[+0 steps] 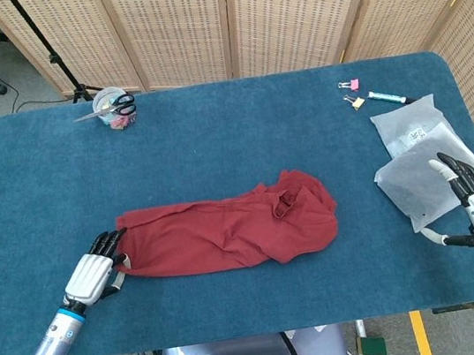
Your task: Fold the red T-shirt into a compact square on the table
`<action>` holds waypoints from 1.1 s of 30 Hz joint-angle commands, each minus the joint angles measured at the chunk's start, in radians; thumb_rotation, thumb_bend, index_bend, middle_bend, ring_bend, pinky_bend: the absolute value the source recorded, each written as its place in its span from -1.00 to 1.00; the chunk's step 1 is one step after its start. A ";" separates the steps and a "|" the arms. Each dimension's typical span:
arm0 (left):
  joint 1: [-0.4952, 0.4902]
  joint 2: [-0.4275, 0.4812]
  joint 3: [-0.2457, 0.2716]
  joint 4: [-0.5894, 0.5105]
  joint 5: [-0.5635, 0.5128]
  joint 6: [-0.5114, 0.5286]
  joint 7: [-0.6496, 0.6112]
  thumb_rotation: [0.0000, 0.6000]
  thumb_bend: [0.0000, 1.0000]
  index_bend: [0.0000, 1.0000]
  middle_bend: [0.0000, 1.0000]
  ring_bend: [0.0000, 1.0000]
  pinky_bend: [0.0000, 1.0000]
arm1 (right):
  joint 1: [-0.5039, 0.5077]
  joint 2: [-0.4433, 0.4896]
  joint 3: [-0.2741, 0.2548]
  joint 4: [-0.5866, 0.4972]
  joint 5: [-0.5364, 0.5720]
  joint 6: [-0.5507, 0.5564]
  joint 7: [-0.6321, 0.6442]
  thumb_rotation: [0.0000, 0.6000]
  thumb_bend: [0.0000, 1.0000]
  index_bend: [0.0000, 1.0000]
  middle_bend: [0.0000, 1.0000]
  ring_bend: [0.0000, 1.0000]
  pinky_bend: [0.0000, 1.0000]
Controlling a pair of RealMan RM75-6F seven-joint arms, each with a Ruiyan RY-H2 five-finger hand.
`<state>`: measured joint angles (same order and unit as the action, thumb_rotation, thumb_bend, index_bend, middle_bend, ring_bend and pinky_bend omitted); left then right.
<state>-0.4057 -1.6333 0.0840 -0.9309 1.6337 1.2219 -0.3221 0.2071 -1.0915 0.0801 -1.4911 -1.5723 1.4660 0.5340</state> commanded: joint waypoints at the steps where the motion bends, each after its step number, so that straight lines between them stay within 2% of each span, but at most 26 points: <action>1: 0.000 0.010 0.002 -0.003 0.001 0.002 0.002 1.00 0.11 0.39 -1.00 -1.00 -1.00 | 0.000 0.000 0.000 0.000 0.000 0.000 0.000 1.00 -1.00 -1.00 -1.00 -1.00 -1.00; 9: 0.007 0.067 -0.012 0.002 -0.024 0.009 0.012 1.00 0.11 0.40 -1.00 -1.00 -1.00 | 0.000 0.001 -0.001 -0.001 -0.005 0.001 0.000 1.00 -1.00 -1.00 -1.00 -1.00 -1.00; 16: 0.021 0.107 -0.028 0.072 -0.069 -0.016 -0.023 1.00 0.12 0.40 -1.00 -1.00 -1.00 | -0.001 0.001 -0.001 -0.003 -0.004 0.000 -0.002 1.00 -1.00 -1.00 -1.00 -1.00 -1.00; 22: 0.027 0.130 -0.066 0.187 -0.137 -0.067 -0.074 1.00 0.12 0.41 -1.00 -1.00 -1.00 | 0.000 0.001 -0.003 -0.005 -0.007 -0.002 -0.005 1.00 -1.00 -1.00 -1.00 -1.00 -1.00; 31: 0.007 0.132 -0.126 0.416 -0.235 -0.232 -0.170 1.00 0.12 0.41 -1.00 -1.00 -1.00 | 0.000 0.000 -0.003 -0.008 -0.005 -0.005 -0.011 1.00 -1.00 -1.00 -1.00 -1.00 -1.00; 33: -0.002 0.121 -0.147 0.491 -0.267 -0.300 -0.196 1.00 0.12 0.41 -1.00 -1.00 -1.00 | 0.001 -0.001 -0.004 -0.008 -0.006 -0.007 -0.014 1.00 -1.00 -1.00 -1.00 -1.00 -1.00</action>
<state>-0.3960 -1.5036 -0.0345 -0.5149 1.4079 0.9928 -0.4816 0.2077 -1.0923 0.0767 -1.4991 -1.5786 1.4595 0.5204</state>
